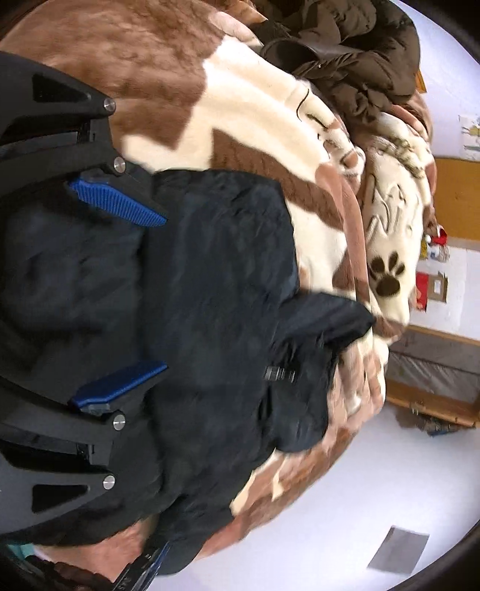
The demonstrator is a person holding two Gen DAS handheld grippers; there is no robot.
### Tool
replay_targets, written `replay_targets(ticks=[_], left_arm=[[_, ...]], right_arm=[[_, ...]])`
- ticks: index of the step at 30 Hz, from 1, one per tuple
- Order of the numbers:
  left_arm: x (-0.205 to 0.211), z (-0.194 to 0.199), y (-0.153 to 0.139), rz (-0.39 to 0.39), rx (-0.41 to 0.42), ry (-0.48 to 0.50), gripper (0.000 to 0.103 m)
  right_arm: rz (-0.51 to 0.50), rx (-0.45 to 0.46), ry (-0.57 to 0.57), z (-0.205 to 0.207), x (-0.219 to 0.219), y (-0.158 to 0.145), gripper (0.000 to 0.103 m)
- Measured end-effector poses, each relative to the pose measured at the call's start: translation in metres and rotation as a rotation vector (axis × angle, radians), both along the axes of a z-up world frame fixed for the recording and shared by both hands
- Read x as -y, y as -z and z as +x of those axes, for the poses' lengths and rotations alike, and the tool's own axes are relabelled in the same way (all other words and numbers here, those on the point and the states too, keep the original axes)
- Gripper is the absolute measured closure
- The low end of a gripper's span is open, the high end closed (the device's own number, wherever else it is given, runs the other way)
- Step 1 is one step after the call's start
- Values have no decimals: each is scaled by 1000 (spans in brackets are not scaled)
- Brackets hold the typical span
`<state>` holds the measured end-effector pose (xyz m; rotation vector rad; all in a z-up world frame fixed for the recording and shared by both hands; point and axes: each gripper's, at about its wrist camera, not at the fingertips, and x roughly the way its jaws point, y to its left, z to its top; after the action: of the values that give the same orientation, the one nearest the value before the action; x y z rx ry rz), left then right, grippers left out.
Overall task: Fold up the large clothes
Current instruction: 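Grasp the other black sleeve cuff with the right tool and lift it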
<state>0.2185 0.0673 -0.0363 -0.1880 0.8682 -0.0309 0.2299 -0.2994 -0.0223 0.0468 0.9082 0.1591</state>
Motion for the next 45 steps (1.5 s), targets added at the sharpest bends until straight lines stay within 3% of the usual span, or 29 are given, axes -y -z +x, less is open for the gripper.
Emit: replay_targets(ticks=[10,18,29,45], left_arm=[[58,-83,-35,-24,19,74,26],[83,-102,-49,-18,29,107,26],[100,-83,-43,30,25,128,26],[96,-15,-8,76,-27,84,26]], right_arm=[[101,14,49,-77,23,-29,56],[141,22,90,-107,48,-37,56],[174,13,214,-92,95,-25,50],[250,-111,501,-24,224,50,43]])
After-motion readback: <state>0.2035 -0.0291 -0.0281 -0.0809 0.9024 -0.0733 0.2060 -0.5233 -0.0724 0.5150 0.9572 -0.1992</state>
